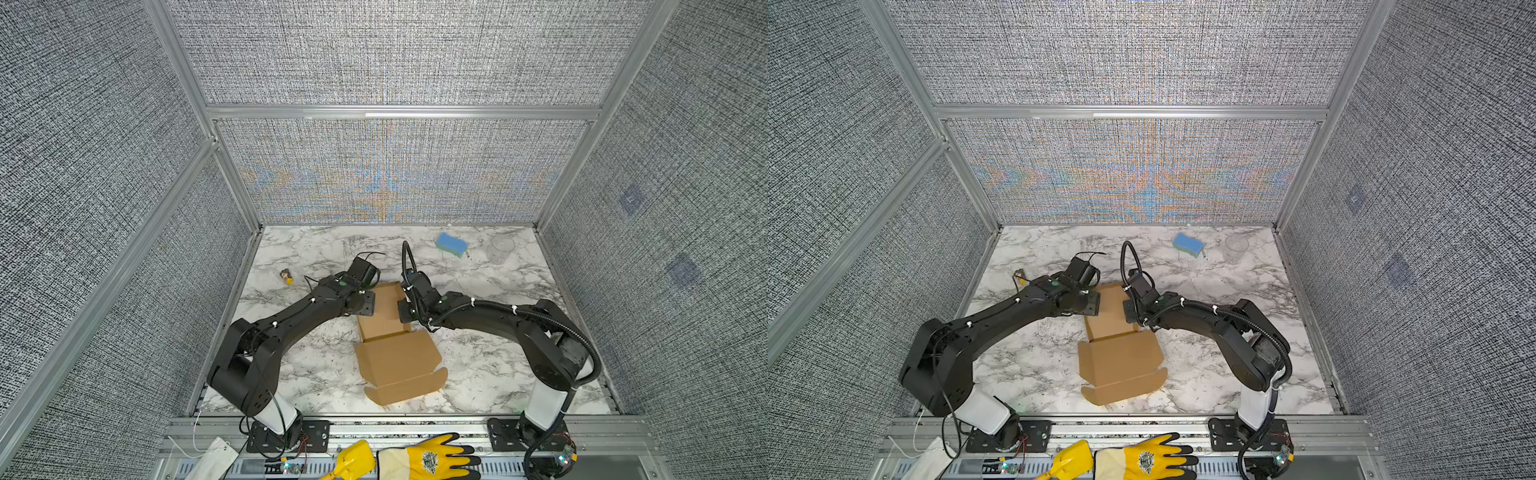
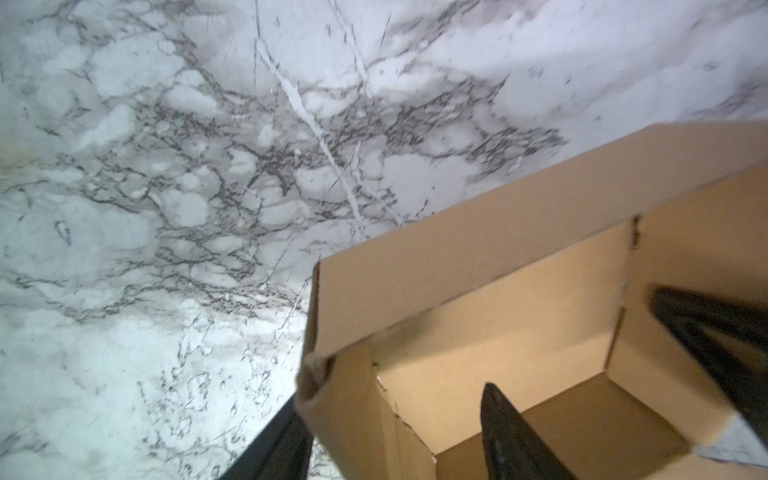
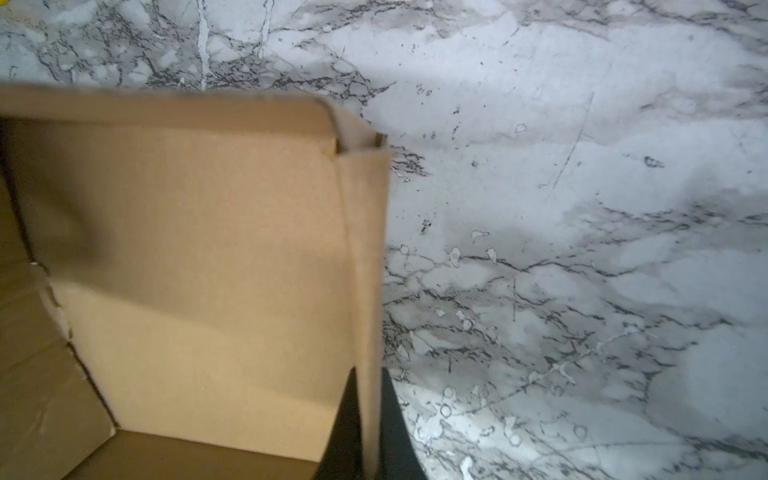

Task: Fold the paper box
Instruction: 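Lift and rotate the box with both grippers, pulling it toward the left gripper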

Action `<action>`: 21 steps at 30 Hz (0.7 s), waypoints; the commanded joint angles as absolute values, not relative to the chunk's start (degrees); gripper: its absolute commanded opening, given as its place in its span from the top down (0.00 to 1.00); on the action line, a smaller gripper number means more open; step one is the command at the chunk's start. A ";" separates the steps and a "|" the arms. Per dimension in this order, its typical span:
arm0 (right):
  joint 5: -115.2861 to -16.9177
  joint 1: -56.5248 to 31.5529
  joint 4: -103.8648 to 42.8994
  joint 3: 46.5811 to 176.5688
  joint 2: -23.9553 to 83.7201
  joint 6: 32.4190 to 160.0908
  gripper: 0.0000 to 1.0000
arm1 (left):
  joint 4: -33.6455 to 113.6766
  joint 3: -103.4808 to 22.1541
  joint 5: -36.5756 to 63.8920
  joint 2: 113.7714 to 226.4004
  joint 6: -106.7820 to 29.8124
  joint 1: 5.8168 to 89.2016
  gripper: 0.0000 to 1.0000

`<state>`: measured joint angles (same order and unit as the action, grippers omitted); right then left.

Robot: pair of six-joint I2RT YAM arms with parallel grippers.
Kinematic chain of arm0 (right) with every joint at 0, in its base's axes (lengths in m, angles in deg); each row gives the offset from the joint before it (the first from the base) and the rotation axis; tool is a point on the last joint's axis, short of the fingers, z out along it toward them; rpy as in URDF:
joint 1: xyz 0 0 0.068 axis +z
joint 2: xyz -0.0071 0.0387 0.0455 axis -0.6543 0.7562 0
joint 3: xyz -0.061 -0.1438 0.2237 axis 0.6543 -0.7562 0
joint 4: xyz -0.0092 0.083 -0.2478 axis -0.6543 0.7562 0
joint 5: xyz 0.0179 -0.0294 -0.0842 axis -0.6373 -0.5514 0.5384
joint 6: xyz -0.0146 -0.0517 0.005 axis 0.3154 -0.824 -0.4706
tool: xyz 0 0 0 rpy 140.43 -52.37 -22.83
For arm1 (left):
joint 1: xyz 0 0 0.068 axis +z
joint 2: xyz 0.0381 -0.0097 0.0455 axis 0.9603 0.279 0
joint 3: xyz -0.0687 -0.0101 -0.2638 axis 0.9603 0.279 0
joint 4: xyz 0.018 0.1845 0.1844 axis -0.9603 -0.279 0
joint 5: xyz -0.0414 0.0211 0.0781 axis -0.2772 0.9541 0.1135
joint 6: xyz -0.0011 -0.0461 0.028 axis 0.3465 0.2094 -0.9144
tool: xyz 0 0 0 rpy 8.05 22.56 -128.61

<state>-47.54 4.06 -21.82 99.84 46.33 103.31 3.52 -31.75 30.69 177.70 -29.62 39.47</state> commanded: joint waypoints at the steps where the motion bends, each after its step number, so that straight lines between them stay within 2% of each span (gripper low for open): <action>1: -47.27 3.95 -18.94 100.19 47.10 102.49 1.00 | 8.06 -30.84 25.16 175.43 -30.52 39.91 0.33; 9: -46.65 3.52 -14.00 103.45 49.22 99.91 1.00 | 11.85 -26.87 25.83 170.35 -29.26 43.52 0.32; 21: -46.27 3.52 -2.31 113.84 56.11 94.45 1.00 | 15.69 -29.13 24.96 176.92 -32.89 47.26 0.32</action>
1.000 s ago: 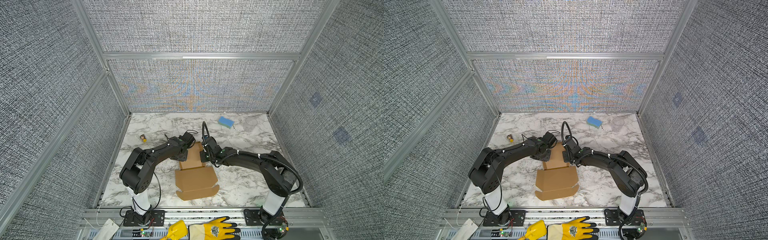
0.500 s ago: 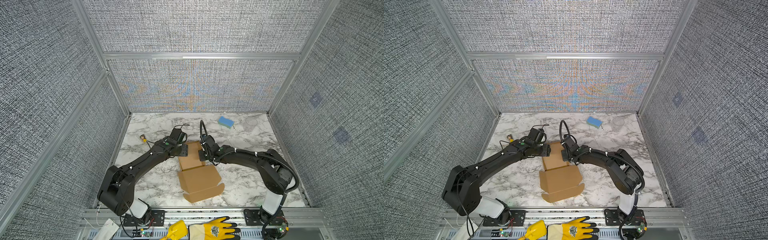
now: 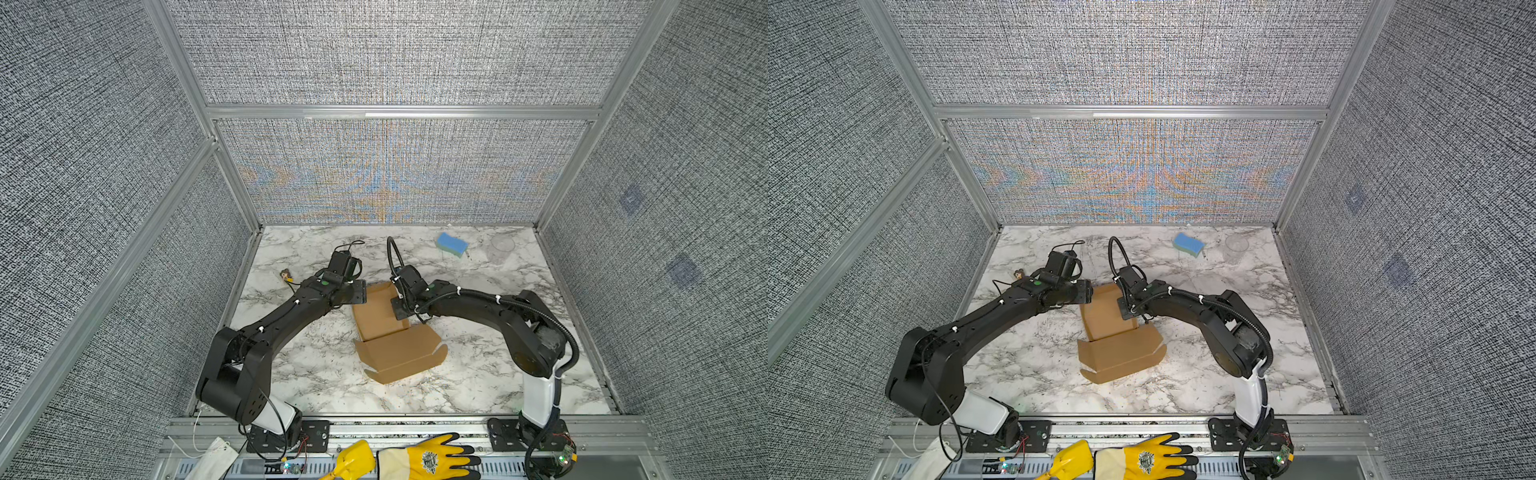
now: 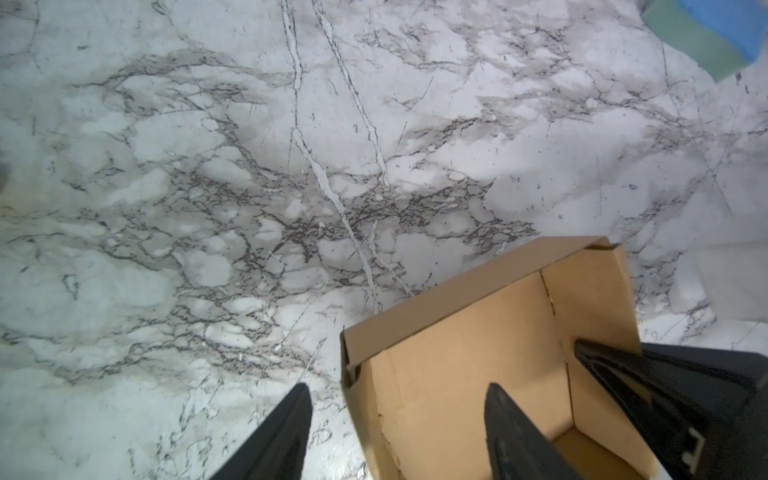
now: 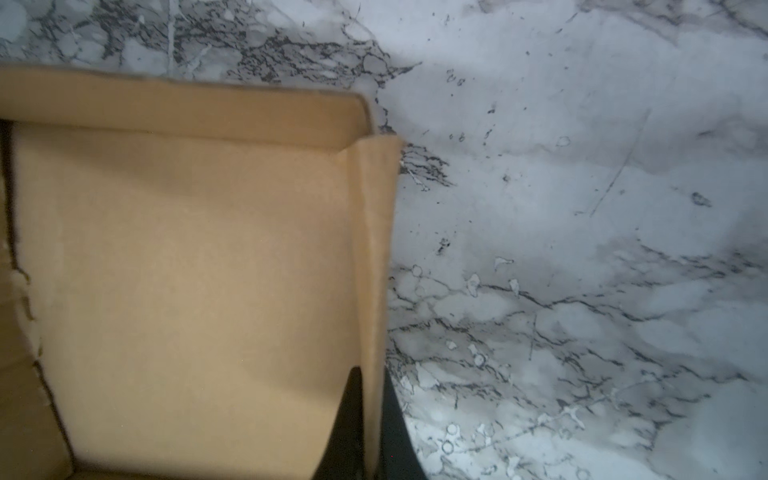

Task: Fold the paper box
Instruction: 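Lift and rotate the box with both grippers, pulling it toward the left gripper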

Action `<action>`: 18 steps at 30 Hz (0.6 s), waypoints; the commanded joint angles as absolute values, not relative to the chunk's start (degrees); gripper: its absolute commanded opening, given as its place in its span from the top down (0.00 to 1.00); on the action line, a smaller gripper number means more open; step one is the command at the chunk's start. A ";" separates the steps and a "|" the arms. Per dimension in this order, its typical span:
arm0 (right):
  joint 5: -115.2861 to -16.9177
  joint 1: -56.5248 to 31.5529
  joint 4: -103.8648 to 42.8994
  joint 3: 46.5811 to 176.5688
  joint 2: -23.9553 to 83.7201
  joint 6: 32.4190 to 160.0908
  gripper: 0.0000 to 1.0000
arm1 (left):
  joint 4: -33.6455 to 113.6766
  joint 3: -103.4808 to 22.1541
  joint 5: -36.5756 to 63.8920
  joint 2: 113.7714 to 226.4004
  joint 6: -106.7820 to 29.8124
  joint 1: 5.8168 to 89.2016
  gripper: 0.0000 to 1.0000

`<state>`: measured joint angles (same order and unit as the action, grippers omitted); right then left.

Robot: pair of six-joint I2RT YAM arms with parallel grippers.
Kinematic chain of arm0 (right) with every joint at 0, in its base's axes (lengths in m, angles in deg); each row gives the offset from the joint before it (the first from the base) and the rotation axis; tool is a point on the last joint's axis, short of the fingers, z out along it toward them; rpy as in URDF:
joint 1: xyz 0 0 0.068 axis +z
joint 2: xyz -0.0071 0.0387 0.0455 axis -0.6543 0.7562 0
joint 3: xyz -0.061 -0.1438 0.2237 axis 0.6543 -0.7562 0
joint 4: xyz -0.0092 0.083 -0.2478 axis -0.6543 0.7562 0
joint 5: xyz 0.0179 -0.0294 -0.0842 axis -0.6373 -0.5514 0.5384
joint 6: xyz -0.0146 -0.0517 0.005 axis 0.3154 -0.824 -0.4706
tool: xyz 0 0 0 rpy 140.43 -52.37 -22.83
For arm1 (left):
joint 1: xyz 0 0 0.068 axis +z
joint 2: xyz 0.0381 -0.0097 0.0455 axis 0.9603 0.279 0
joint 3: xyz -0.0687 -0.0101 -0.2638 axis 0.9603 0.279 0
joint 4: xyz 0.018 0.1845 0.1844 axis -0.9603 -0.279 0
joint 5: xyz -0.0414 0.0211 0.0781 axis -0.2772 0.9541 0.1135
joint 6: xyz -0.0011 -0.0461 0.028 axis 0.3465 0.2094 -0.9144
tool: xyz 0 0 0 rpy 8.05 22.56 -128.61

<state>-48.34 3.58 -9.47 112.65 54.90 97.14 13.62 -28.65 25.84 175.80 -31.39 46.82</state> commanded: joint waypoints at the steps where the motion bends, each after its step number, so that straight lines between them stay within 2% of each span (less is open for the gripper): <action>1: -45.89 3.52 -1.50 114.71 56.77 94.00 1.00 | 16.21 -29.07 24.90 177.51 -32.94 47.50 0.32; 12: -43.26 3.43 3.53 120.68 61.45 89.15 1.00 | 20.82 -28.63 23.04 181.92 -34.68 48.36 0.33; 18: -44.71 3.47 1.89 120.46 61.37 82.10 1.00 | 22.40 -27.17 20.64 182.89 -35.49 48.33 0.34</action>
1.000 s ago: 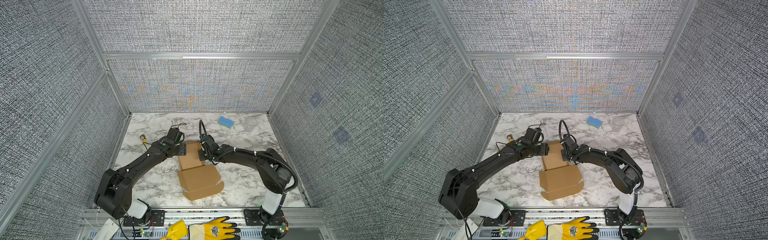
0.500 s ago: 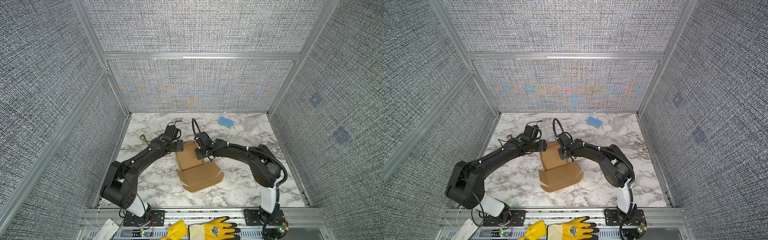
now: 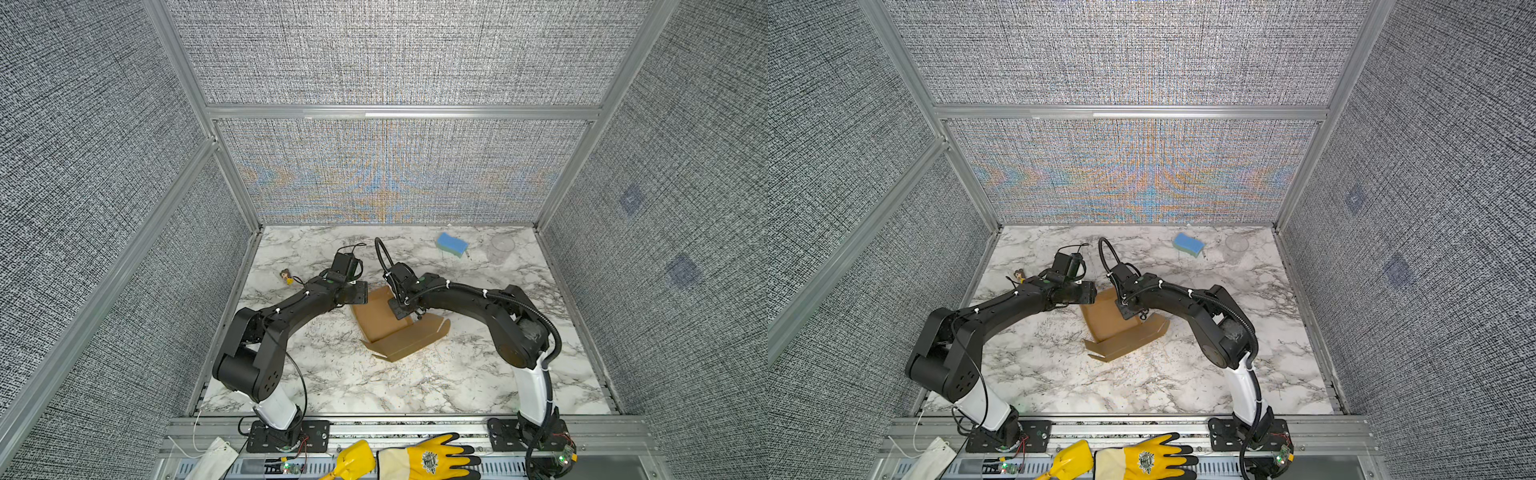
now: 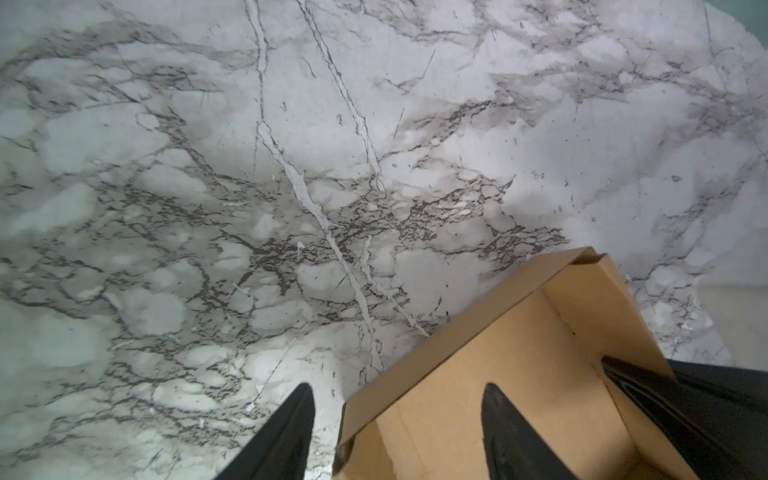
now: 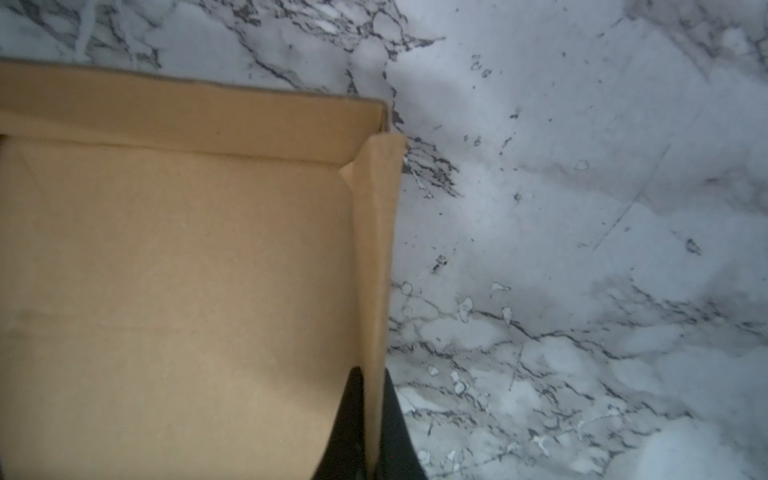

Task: Fold the paper box
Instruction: 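Lift and rotate the box with both grippers, pulling it toward the left gripper, then hold the box wall with the left gripper while the right gripper releases and rises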

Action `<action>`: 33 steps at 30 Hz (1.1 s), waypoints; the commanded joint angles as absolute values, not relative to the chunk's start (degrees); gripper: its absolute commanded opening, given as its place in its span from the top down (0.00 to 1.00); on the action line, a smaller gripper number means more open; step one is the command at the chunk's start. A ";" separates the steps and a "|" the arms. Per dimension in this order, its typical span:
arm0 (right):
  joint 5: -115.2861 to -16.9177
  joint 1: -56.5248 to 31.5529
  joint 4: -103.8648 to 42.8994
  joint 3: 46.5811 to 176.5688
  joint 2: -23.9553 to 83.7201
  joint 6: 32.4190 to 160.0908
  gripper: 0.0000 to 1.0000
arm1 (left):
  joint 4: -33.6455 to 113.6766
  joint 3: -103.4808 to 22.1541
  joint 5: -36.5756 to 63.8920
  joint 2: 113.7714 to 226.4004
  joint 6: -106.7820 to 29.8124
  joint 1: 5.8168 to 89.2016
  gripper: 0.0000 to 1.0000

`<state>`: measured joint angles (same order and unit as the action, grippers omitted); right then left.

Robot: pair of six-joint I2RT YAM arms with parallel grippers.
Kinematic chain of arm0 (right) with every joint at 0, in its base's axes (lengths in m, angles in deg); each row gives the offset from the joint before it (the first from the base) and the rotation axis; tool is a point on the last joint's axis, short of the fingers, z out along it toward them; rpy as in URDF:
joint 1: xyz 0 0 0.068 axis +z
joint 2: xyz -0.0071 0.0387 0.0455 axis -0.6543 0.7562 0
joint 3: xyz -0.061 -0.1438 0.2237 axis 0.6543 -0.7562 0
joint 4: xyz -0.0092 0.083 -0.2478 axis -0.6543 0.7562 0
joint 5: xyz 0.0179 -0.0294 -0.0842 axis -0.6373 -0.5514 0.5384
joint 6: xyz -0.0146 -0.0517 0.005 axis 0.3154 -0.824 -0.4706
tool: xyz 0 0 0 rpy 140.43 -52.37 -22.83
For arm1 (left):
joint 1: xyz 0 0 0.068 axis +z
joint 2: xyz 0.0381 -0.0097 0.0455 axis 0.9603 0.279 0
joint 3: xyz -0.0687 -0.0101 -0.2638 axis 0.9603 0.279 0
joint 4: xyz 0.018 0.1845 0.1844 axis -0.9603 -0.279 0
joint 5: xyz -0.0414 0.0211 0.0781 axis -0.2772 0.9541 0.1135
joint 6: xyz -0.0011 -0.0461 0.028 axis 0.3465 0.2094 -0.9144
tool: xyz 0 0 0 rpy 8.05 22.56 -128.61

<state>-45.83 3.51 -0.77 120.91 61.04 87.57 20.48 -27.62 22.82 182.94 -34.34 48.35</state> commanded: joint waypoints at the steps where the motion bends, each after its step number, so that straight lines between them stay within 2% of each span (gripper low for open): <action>1: -44.89 3.43 1.63 120.30 61.18 79.96 1.00 | 22.92 -26.50 19.89 182.54 -35.33 48.38 0.34; 9: -52.00 2.72 -0.66 121.00 61.26 65.31 1.00 | 21.70 -25.18 17.34 182.33 -38.09 48.35 0.36; 16: -51.57 2.55 -1.74 120.56 61.45 58.54 1.00 | 22.98 -22.10 14.09 180.24 -36.55 48.34 0.41; 28: -52.93 2.46 -3.75 121.54 62.69 54.67 1.00 | 29.33 -12.58 10.26 175.39 -33.84 48.14 0.42; 33: -49.75 2.90 -3.99 121.53 63.42 54.68 1.00 | 30.32 -11.86 9.59 175.42 -34.00 48.04 0.43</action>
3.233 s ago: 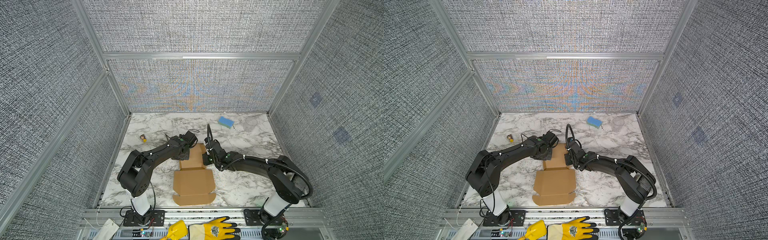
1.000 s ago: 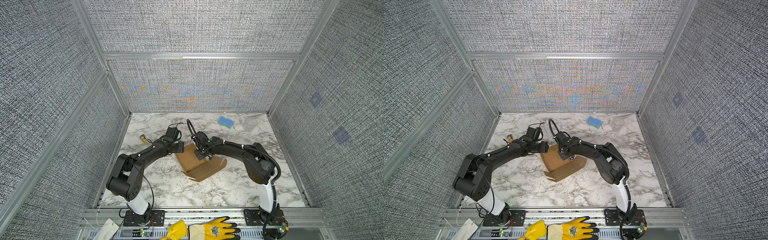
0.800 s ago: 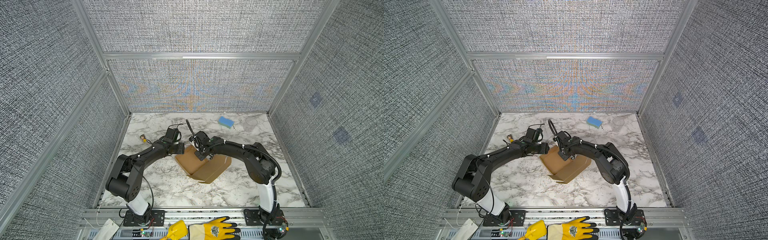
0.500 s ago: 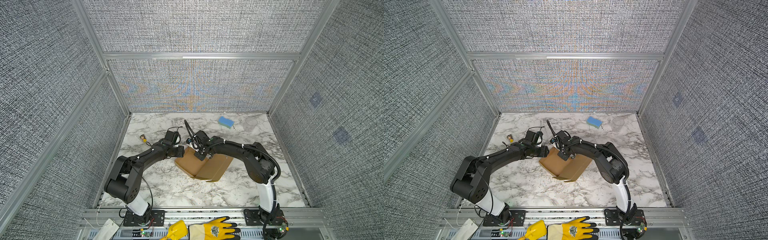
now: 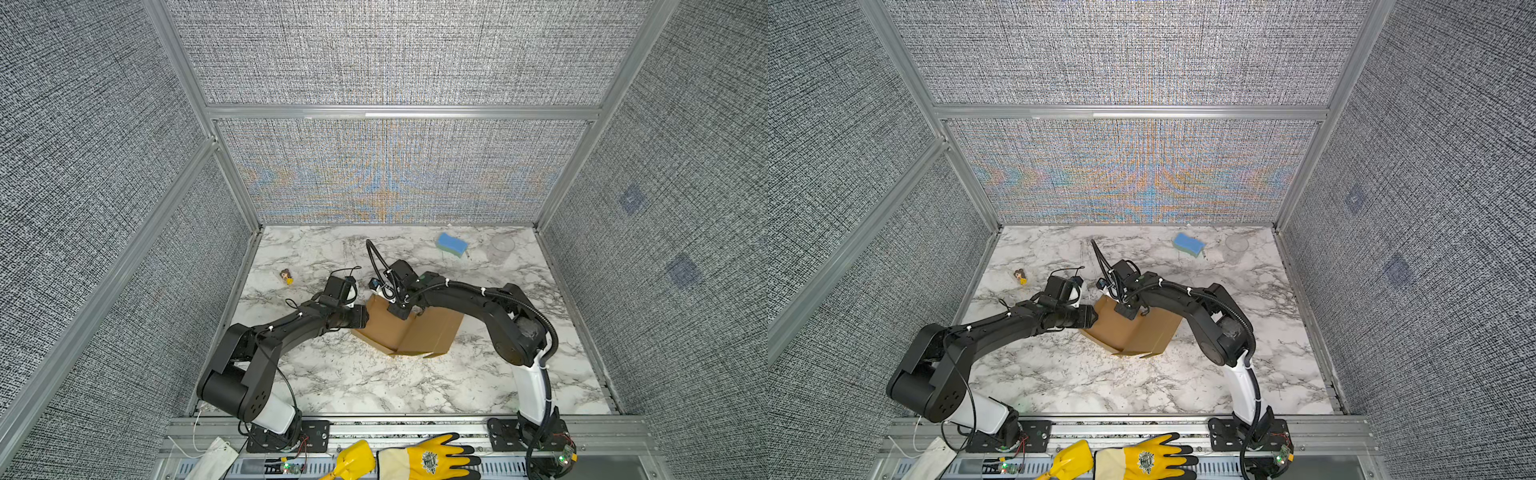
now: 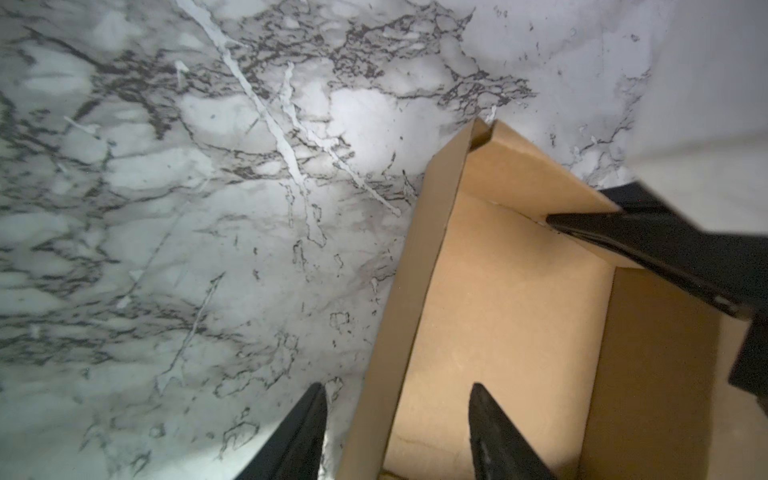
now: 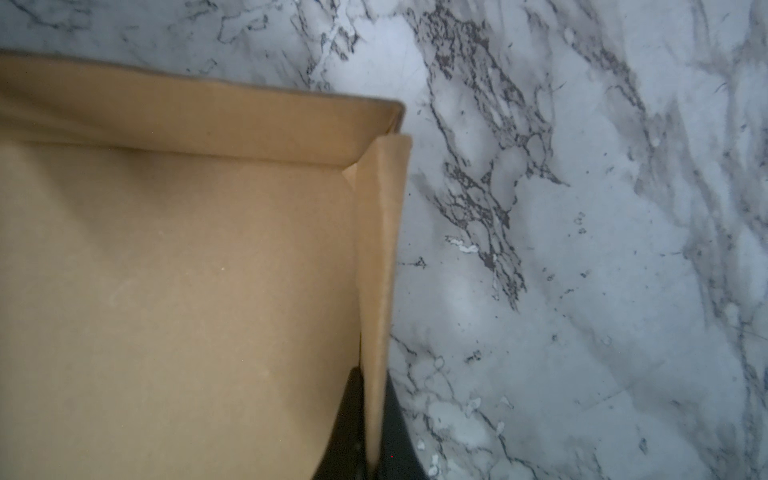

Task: Fold the paper box
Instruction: 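Hold the box wall with the left gripper while the right gripper releases and rises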

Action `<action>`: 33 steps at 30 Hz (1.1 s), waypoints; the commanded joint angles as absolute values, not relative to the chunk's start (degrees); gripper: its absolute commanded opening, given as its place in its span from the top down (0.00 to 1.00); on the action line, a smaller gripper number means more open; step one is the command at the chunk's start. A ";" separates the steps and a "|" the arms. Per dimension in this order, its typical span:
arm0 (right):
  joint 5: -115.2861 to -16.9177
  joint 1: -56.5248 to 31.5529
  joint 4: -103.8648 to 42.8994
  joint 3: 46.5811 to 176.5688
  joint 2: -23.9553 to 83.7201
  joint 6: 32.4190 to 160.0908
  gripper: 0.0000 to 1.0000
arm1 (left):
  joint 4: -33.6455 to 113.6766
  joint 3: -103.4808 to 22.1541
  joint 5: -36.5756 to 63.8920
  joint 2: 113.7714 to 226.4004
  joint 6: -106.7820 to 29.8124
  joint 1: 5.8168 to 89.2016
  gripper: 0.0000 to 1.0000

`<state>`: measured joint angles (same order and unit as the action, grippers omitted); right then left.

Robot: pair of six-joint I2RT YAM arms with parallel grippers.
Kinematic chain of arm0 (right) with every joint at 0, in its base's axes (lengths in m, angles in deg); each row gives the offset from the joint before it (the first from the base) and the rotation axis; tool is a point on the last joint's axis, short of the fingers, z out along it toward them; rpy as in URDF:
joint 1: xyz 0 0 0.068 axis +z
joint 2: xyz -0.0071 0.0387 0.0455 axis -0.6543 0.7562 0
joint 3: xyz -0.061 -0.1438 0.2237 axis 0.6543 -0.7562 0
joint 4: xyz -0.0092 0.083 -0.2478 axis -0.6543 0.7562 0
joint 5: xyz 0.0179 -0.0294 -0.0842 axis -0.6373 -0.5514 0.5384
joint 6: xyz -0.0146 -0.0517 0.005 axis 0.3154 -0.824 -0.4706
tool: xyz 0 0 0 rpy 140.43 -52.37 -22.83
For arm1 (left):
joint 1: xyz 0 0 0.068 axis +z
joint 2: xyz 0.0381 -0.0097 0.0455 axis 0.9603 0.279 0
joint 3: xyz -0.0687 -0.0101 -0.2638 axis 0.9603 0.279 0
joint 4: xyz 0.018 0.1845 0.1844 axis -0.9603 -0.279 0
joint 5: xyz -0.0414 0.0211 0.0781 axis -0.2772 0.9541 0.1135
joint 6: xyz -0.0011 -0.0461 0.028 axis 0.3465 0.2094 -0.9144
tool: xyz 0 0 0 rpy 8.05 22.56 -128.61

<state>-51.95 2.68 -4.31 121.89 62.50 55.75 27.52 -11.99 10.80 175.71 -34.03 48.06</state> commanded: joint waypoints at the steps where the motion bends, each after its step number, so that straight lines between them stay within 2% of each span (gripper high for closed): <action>1: -49.29 2.90 -4.42 121.17 63.35 54.78 1.00 | 30.48 -11.84 9.49 175.40 -33.98 47.91 0.43; 11: -40.27 3.33 -10.50 118.37 63.37 54.21 1.00 | 31.41 -11.12 8.97 176.36 -34.00 47.51 0.47; 17: -40.96 3.52 -12.24 117.02 63.04 54.43 1.00 | 31.94 -11.03 8.96 177.39 -33.99 47.44 0.47; 19: -42.06 3.52 -12.22 116.80 62.55 54.56 0.92 | 32.10 -11.05 8.88 177.59 -34.05 47.49 0.48; 22: -44.35 3.50 -12.54 116.58 61.14 55.08 0.70 | 32.62 -10.78 8.88 177.98 -33.93 47.47 0.48; 25: -47.22 3.49 -11.88 117.63 59.97 56.08 0.55 | 32.70 -11.03 9.35 179.05 -34.12 47.49 0.48; 30: -50.81 3.43 -11.35 118.33 56.58 58.77 0.42 | 33.24 -11.24 9.68 179.30 -33.99 47.52 0.48; 33: -52.53 3.25 -11.02 118.28 54.48 60.40 0.39 | 33.43 -11.06 9.93 179.27 -33.79 47.49 0.49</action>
